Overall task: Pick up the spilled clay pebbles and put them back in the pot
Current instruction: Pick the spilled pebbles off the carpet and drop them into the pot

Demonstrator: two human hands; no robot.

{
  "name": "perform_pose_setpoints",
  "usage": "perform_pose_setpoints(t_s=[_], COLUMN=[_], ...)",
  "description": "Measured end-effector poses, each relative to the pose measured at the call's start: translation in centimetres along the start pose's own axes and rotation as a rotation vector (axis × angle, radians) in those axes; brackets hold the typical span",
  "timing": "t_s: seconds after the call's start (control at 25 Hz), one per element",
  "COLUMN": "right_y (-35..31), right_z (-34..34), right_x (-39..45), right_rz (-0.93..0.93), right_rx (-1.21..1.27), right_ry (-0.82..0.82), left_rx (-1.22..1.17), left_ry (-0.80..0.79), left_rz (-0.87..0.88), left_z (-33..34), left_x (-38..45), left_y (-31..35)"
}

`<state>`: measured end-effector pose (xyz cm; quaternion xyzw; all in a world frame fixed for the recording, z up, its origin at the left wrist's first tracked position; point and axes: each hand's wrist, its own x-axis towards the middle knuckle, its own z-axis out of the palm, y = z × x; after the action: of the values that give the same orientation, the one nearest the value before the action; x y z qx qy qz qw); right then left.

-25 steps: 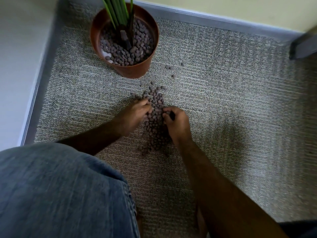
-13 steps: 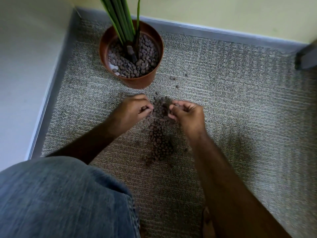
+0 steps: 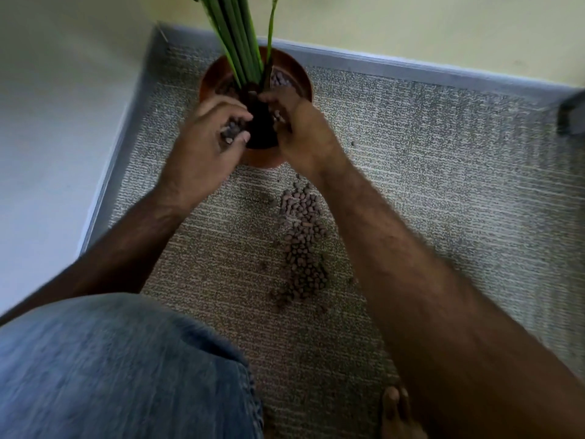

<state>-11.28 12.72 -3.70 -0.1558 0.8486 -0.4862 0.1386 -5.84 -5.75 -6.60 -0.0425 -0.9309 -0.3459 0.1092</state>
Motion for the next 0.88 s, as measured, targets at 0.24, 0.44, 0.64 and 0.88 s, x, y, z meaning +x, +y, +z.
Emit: perform_pose_setpoints(t_s=[0.24,0.44,0.64,0.88], right_y=[3.6,8.8,12.4,11.5], right_z=[-0.4,0.6,2.9,6.0], right_x=[-4.0,-8.9,-11.3,-14.3], right_rz=[0.134,0.422,0.528,0.42], right_rx=[0.391,0.192,-0.172,-0.336], right_ry=[0.249,0.136,-0.035,-0.071], left_rx=[-0.172,-0.02,0.062,0.084], left_ry=[-0.062,-0.539,-0.582,-0.527], left_rz=[-0.065,-0.203,-0.262,-0.233], left_z=[4.3,8.0,10.8,13.1], left_x=[-8.1,-12.6,-12.9,-12.7], left_y=[-1.6,-2.0,-0.5,1.6])
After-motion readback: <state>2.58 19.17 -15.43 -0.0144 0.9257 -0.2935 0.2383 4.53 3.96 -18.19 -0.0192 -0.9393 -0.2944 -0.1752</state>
